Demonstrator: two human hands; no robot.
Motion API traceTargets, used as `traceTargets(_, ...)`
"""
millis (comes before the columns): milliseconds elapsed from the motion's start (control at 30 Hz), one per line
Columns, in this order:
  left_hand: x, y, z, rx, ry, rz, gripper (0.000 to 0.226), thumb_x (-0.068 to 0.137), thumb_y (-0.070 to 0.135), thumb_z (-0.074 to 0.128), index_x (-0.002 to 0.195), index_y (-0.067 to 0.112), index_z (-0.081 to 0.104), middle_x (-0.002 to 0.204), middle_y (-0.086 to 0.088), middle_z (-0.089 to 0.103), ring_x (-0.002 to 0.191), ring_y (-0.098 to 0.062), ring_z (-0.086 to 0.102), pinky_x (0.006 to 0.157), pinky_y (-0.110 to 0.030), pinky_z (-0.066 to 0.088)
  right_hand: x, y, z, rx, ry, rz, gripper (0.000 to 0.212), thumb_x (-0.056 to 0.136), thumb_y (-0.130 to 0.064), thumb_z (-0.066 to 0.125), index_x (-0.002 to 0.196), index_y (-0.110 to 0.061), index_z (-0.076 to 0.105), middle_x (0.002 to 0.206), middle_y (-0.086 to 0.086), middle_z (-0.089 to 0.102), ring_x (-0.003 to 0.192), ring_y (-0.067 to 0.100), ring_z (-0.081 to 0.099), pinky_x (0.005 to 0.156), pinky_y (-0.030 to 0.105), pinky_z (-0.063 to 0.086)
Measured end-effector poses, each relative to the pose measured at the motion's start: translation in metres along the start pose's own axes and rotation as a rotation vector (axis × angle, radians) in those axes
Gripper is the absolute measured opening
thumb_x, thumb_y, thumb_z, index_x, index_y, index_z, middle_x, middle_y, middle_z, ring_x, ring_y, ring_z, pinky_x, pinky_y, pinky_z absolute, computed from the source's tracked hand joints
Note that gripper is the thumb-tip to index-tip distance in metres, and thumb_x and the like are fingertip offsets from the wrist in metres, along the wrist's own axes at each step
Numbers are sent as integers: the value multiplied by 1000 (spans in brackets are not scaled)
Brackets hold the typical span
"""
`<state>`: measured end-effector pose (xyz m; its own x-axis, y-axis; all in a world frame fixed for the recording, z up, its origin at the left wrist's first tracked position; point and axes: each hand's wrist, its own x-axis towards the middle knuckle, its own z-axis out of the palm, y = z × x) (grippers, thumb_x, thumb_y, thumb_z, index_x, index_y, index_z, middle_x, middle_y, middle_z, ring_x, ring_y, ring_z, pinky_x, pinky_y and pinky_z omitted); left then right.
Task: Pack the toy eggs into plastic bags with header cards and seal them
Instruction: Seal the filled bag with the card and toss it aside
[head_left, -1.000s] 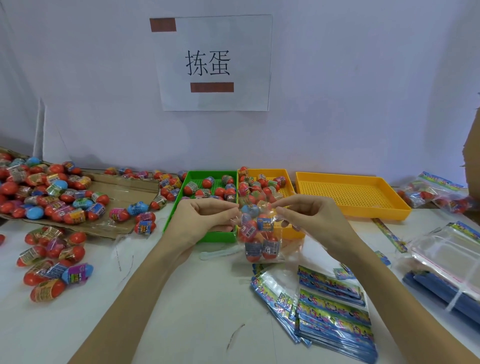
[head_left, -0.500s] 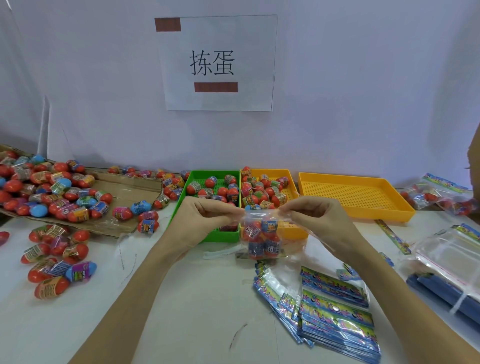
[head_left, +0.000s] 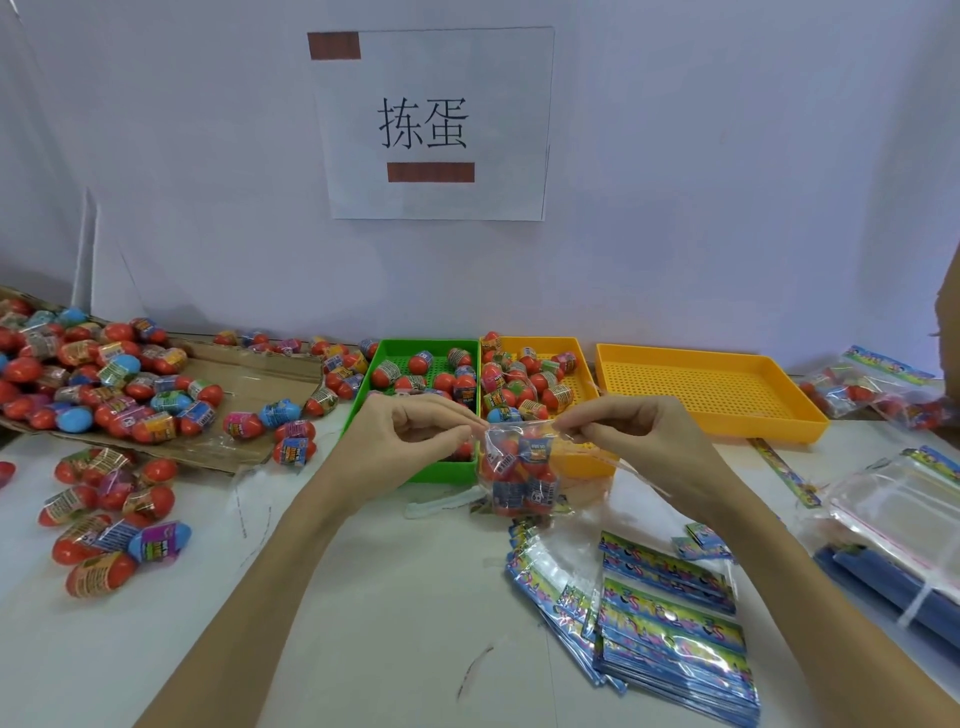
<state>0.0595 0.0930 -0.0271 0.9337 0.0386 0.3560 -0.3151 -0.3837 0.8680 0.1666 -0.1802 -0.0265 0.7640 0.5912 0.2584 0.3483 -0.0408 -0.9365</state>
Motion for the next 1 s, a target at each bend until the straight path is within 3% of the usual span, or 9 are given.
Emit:
traceTargets(133,2,-3,9,19,86,33,14,81,11,84,95,13,84,95,3,80,97,-15,75,87,-29,61,1,1,1,81,-17,54,34,100,5,55,97,-12,84,105,10,79,105,25,74,89,29,60)
traceTargets(200,3,-5,13,6,99,44,16,79,12,85,96,13,84,97,2,80,98,-17,75,87,-29,61,1,0,1,129,-26,79,20,100,-12,63,100,-11,83,106,12,78,104,27,74,85,31,61)
traceTargets(300,3,-8,16,-14,107,47,19,81,7,84,99,13,83,102,4,78,99,-17,74,87,-26,60,0,-2,4,76,-1,94,29,83,-40,78,99,-17,83,101,9,80,97,26,76,81,33,62)
traceTargets(467,3,-7,18,-75,92,38,22,85,2,82,105,12,82,107,3,77,103,-16,74,91,-22,57,0,1,13,-38,63,50,13,85,-17,83,97,-17,81,98,-1,79,86,19,76,75,25,60)
traceTargets(800,4,-7,9,-183,46,-78,24,87,2,79,103,20,83,107,-1,79,106,-17,74,93,-24,58,0,-1,14,-45,40,12,14,89,-13,79,101,-19,79,104,-5,77,92,18,75,78,24,59)
traceTargets(1000,3,-1,11,-247,53,-145,31,82,30,83,113,28,78,106,-2,79,102,-18,74,88,-22,58,0,-1,18,-75,24,-6,14,91,-10,77,101,-19,79,103,-8,77,92,17,75,79,25,60)
